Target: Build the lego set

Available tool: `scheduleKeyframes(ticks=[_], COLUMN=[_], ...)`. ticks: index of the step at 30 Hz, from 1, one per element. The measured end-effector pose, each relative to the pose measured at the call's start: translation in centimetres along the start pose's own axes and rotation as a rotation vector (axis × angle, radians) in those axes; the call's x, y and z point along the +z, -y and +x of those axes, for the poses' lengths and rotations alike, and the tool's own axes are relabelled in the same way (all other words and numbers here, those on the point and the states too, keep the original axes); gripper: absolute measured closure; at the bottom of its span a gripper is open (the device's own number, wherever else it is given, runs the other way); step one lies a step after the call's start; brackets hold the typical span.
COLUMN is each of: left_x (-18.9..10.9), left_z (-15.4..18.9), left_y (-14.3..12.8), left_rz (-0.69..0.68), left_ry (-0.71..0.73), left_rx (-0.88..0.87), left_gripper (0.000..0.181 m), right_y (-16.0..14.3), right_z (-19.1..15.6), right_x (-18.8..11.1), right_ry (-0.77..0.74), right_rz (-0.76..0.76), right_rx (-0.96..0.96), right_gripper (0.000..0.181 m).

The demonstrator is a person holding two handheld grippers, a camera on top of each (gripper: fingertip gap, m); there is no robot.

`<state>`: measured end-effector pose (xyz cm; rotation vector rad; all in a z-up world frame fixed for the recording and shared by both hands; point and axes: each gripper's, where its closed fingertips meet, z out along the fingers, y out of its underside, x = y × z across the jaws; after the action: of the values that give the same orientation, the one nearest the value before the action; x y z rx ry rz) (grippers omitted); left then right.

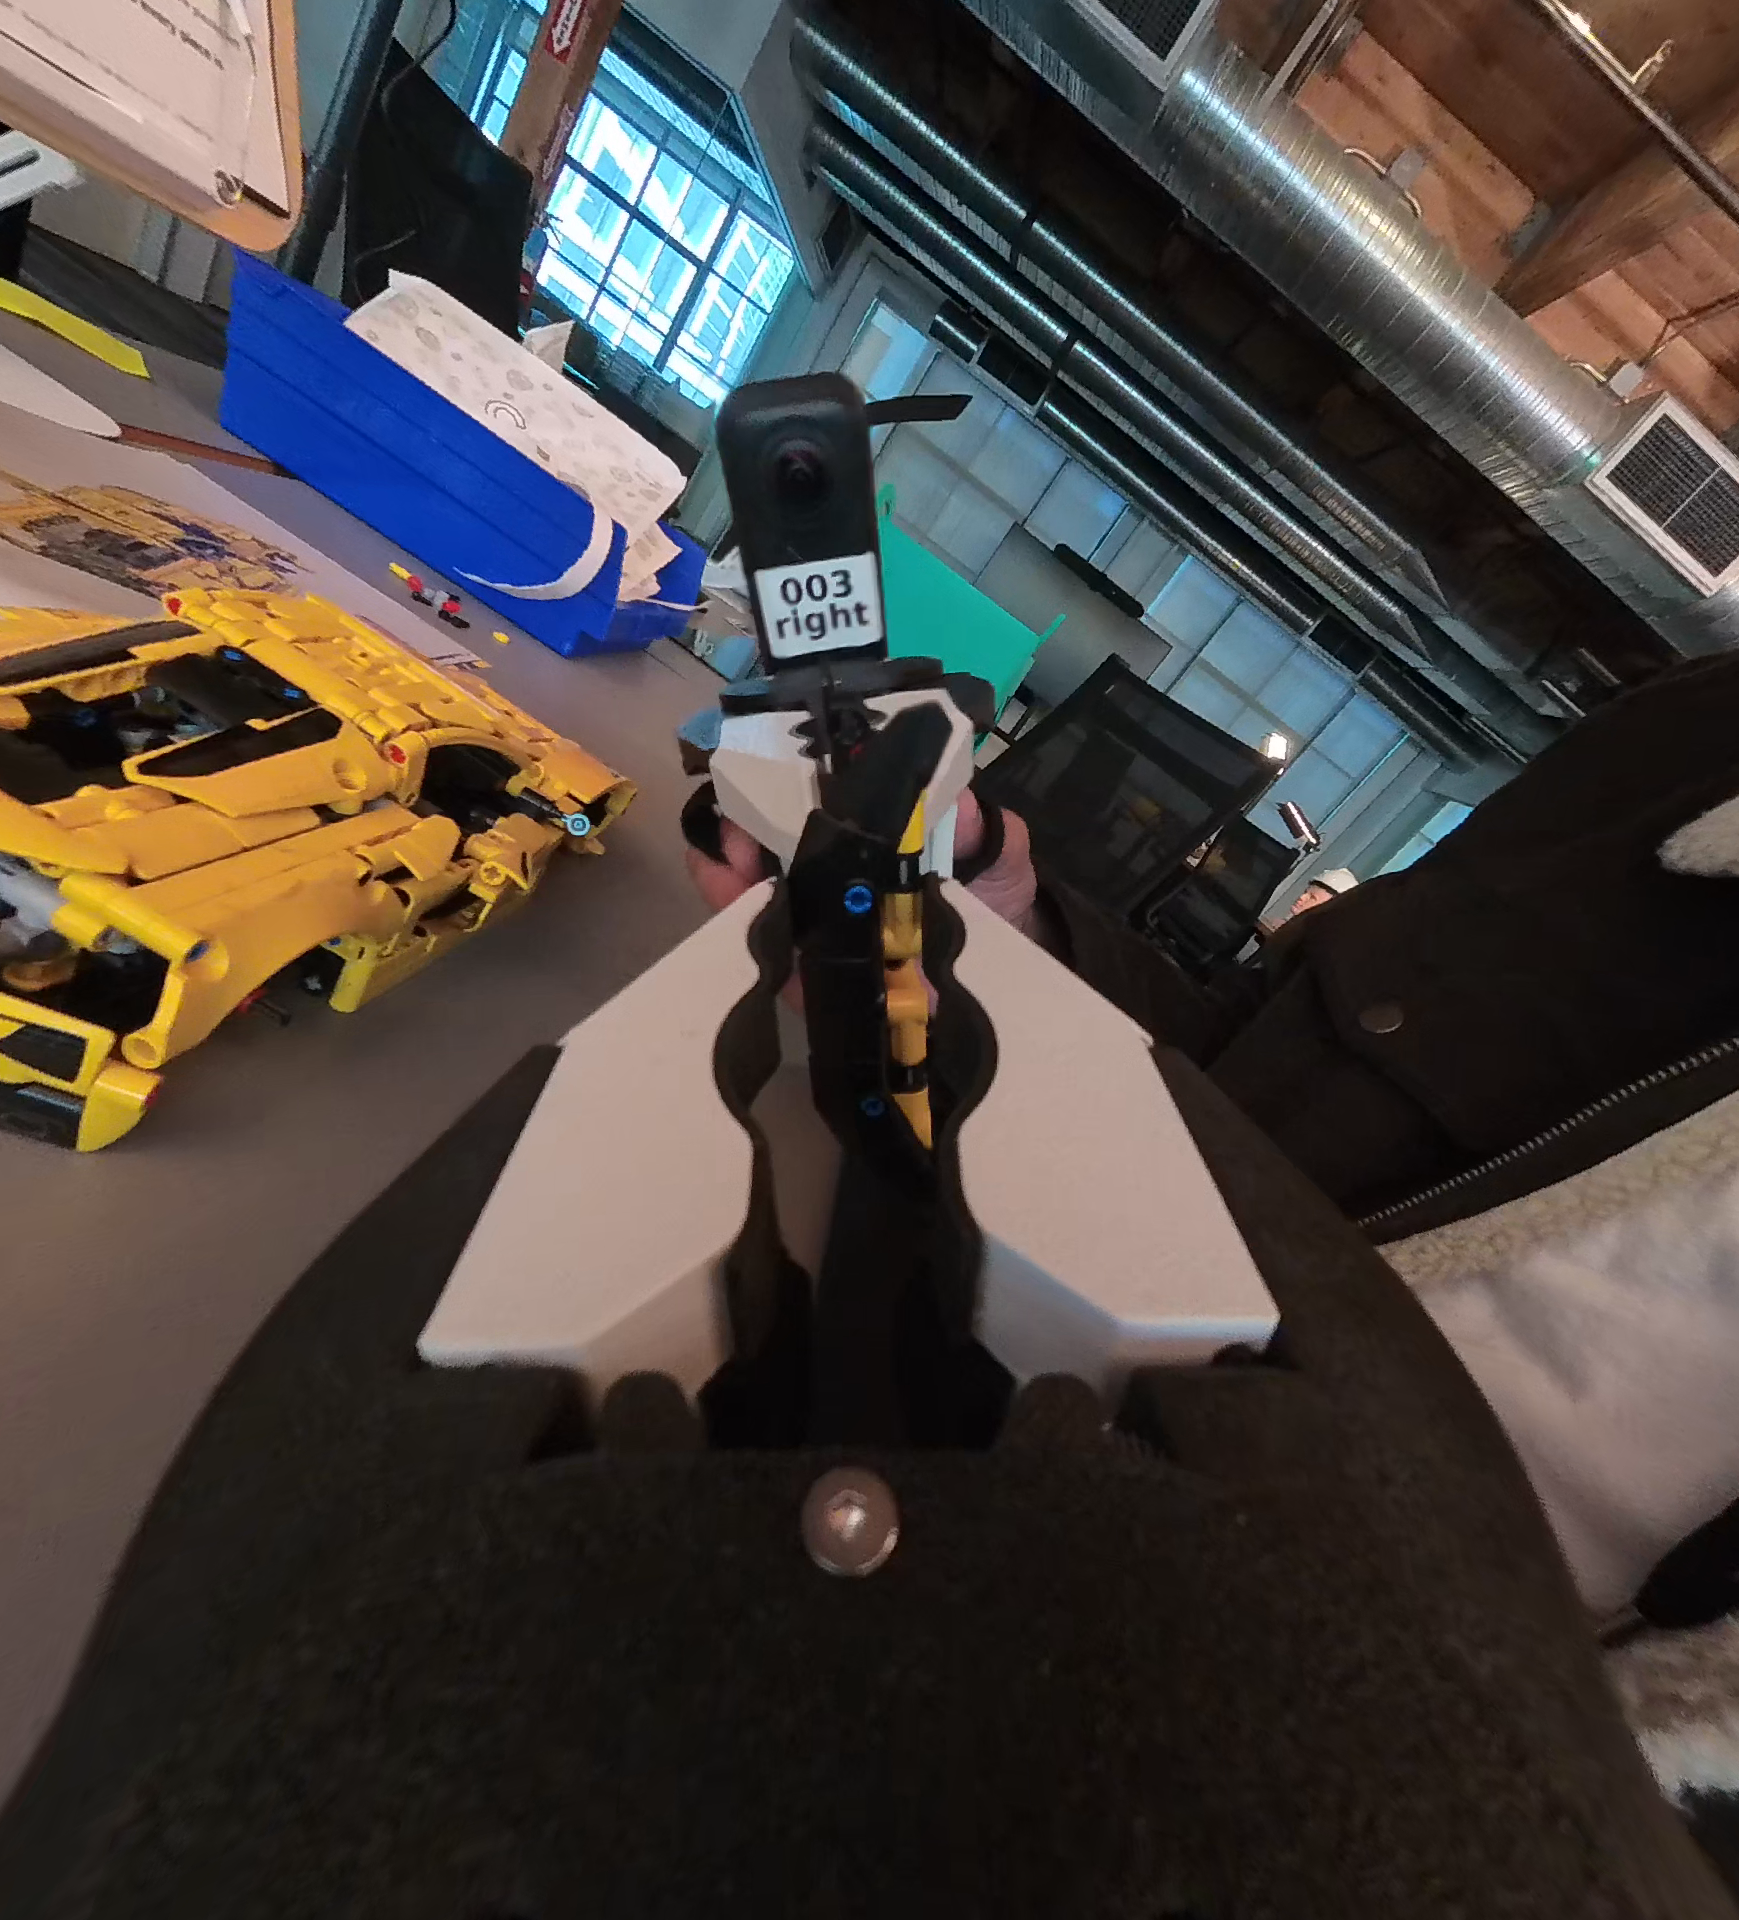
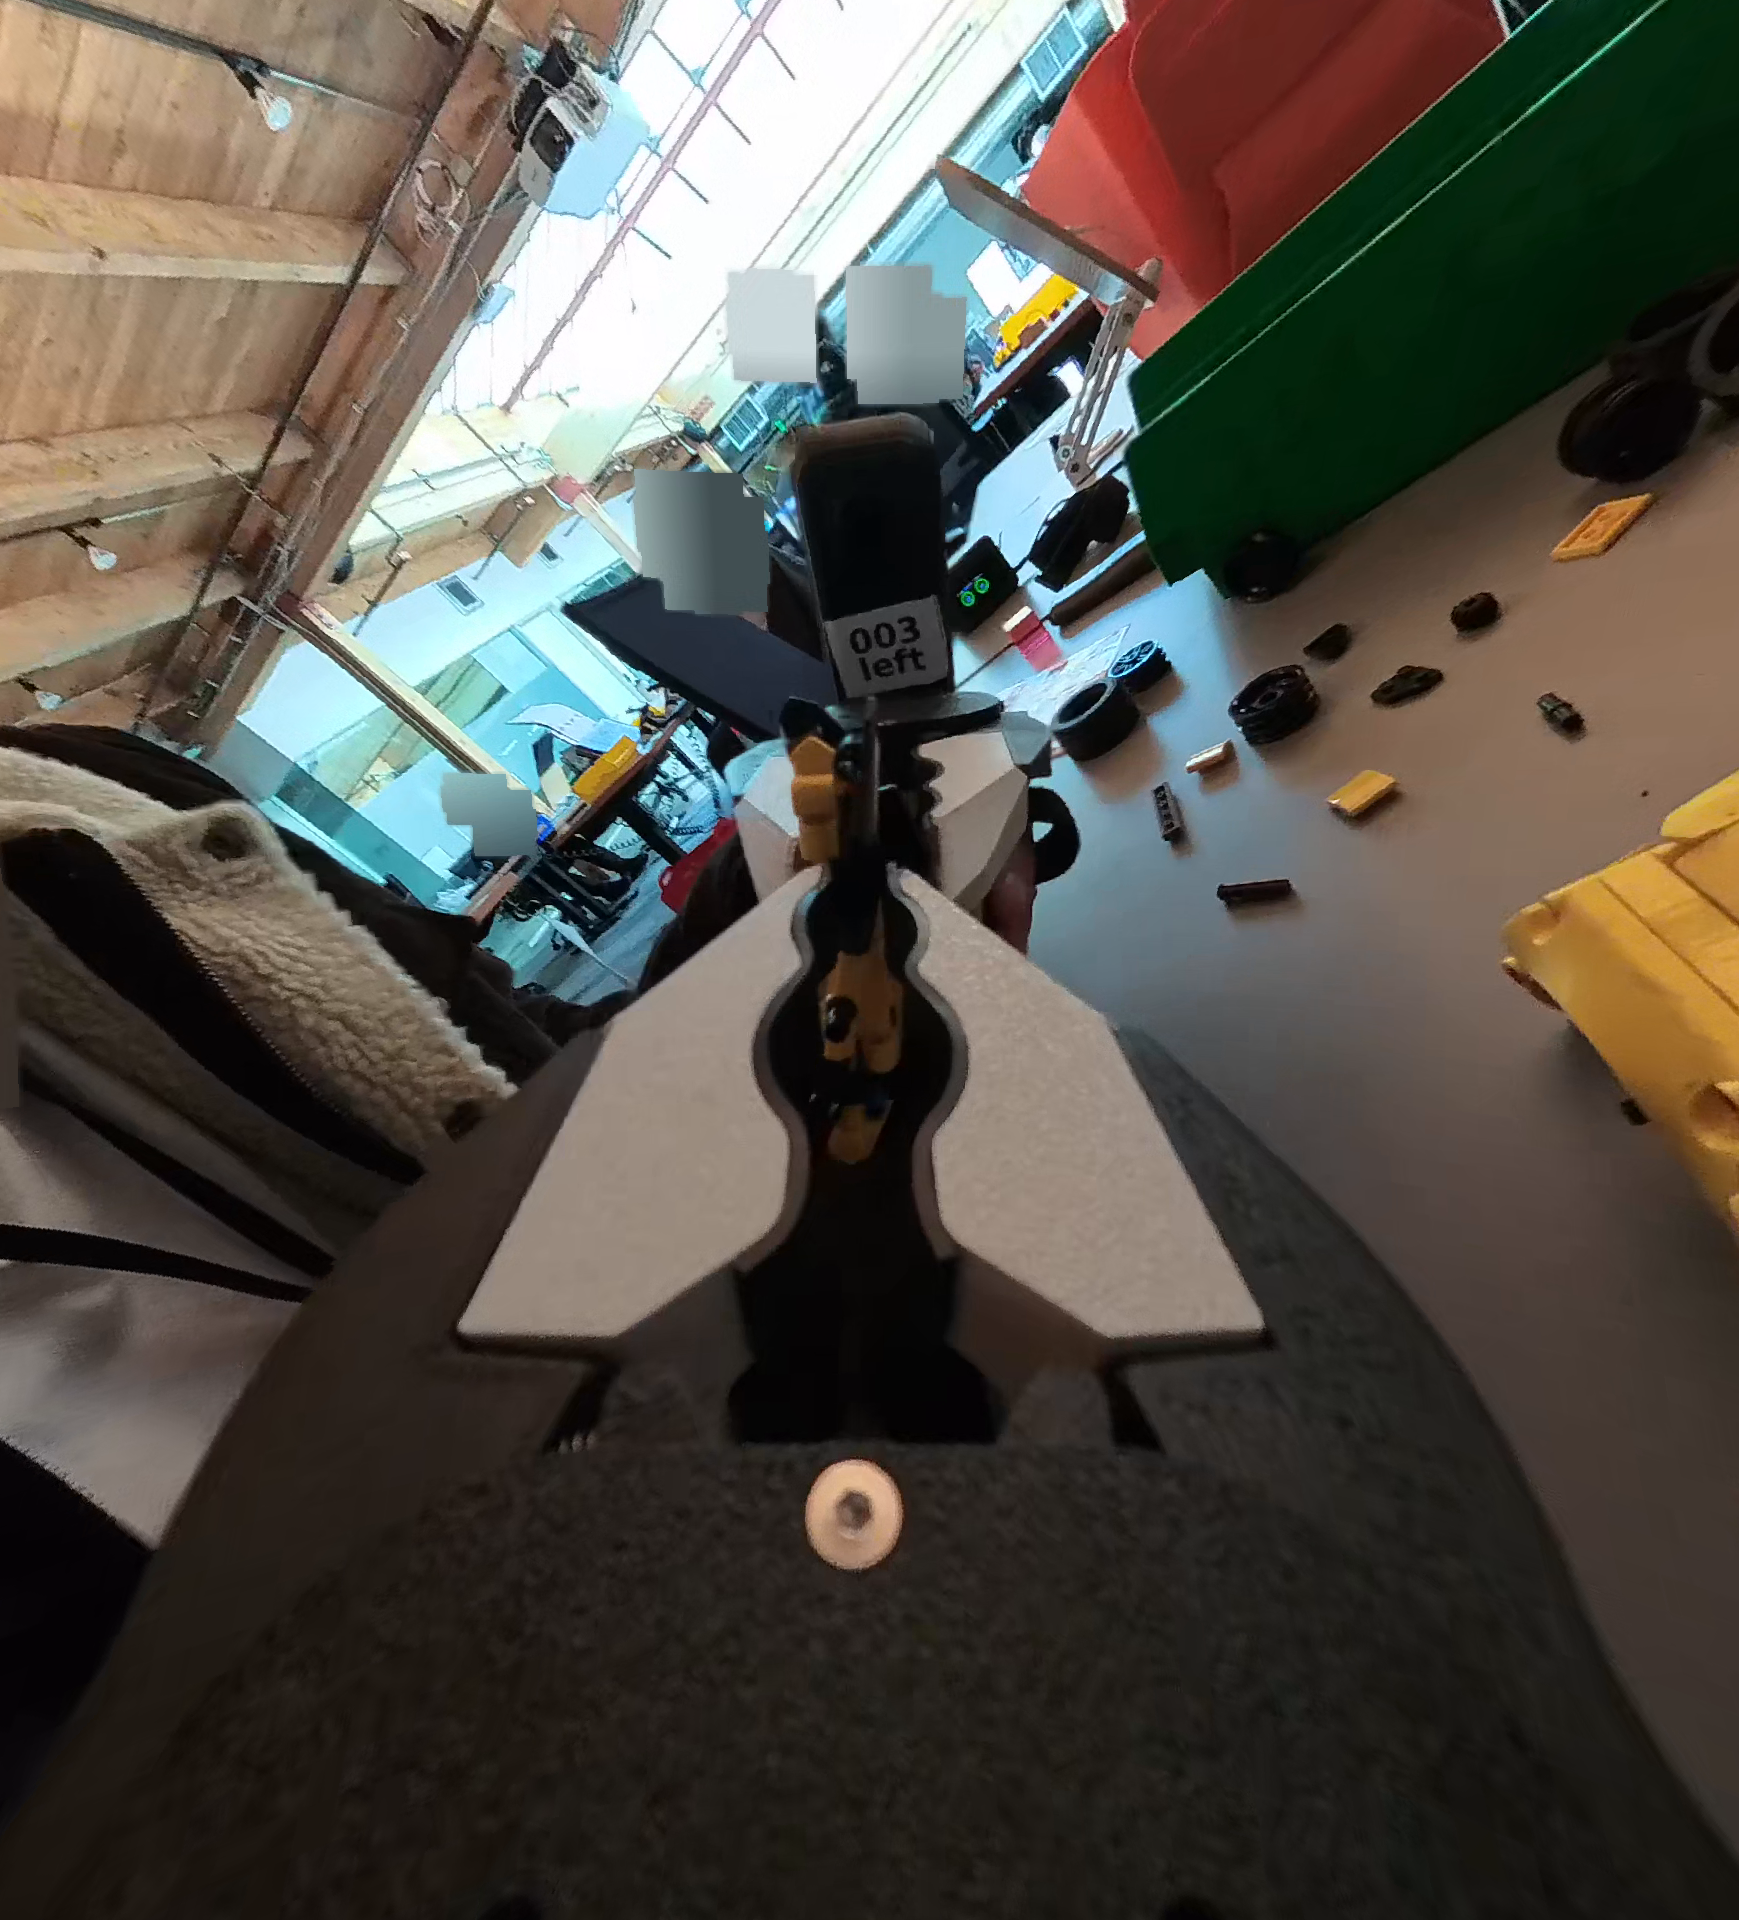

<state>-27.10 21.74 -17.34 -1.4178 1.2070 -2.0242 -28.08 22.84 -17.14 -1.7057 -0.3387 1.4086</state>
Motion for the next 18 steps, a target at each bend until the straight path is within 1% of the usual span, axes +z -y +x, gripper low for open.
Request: scheduleKeyframes(ticks=[3,6,10,11,15,16,17,18], left_x=[0.08,0.02,-0.01,0.03,0.08,0.07,0.06,0.01], left_z=[0.08,-0.04,0.0,-0.02,-0.16,-0.17,-0.18,-0.17], left_y=[-0.06,-0.25,-0.48,-0.52,-0.51,-0.52,-0.55,-0.56], left_rz=[-0.004,-0.01,-0.014,-0.016,-0.015,-0.015,-0.016,-0.016], left_ry=[-0.002,-0.02,-0.073,-0.07,-0.048,-0.049,-0.056,-0.069], left_rx=[0.002,-0.047,-0.141,-0.139,-0.119,-0.123,-0.136,-0.155], left_gripper=[0.158,0.158,0.158,0.158,0.158,0.158,0.158,0.158], right_y=[-0.08,-0.29,-0.6,-0.62,-0.62,-0.63,-0.64,-0.7], right_z=[-0.1,0.11,0.28,0.3,0.36,0.36,0.4,0.46], right_x=[-0.13,-0.11,-0.15,-0.2,-0.31,-0.3,-0.32,-0.29], right_ry=[-0.01,-0.03,-0.122,-0.12,-0.023,-0.013,-0.029,-0.075], right_rz=[-0.02,-0.03,-0.071,-0.074,-0.04,-0.037,-0.044,-0.062], right_rx=[-0.022,-0.044,-0.201,-0.197,-0.013,0.004,-0.025,-0.108], right_gripper=[0.174,0.174,0.174,0.174,0.174,0.174,0.174,0.174])
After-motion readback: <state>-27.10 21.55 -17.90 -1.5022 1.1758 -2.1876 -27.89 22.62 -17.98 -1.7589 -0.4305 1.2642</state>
